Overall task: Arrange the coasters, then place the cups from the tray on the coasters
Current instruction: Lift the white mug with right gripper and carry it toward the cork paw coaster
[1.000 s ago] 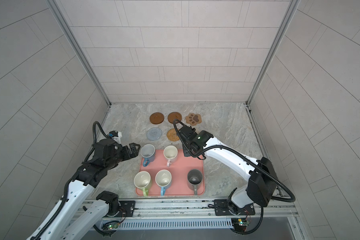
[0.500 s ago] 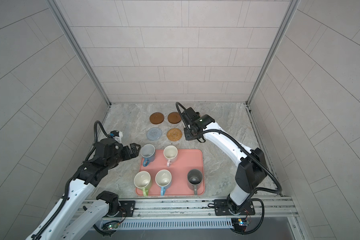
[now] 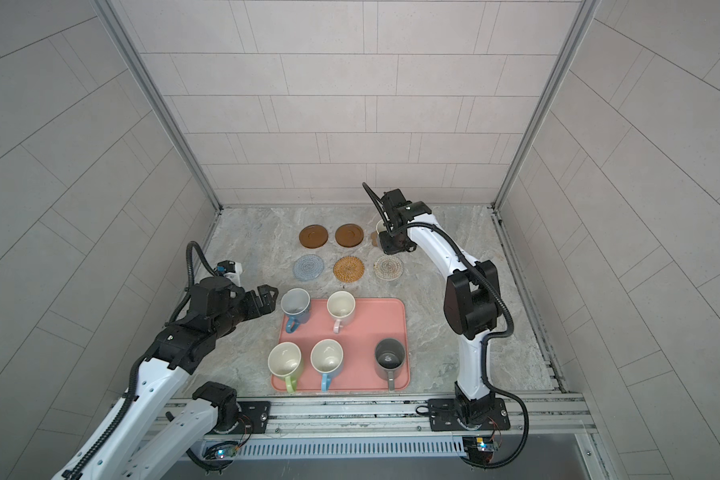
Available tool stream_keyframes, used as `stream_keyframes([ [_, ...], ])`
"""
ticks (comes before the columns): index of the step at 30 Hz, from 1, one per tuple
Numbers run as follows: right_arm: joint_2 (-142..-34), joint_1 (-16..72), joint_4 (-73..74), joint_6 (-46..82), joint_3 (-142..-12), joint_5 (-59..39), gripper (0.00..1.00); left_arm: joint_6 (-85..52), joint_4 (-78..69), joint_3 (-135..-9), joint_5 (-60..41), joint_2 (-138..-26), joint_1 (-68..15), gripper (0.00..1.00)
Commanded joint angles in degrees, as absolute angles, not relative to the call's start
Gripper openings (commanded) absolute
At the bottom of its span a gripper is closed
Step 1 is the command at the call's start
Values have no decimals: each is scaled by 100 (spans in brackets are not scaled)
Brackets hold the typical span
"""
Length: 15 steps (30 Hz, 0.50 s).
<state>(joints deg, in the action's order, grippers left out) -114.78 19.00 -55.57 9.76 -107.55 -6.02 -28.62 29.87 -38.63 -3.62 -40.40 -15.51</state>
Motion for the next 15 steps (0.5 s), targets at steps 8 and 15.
stream_keyframes([
  [8,-12234,1688,-6004,1199,-12167,-391,2,-2989,2865,-3802,-327,-4016,-1521,100],
  [15,-12937,1703,-6120,1901,-13092,-248,2,-2951,2986,-3867,-369,-3955,-1521,100],
])
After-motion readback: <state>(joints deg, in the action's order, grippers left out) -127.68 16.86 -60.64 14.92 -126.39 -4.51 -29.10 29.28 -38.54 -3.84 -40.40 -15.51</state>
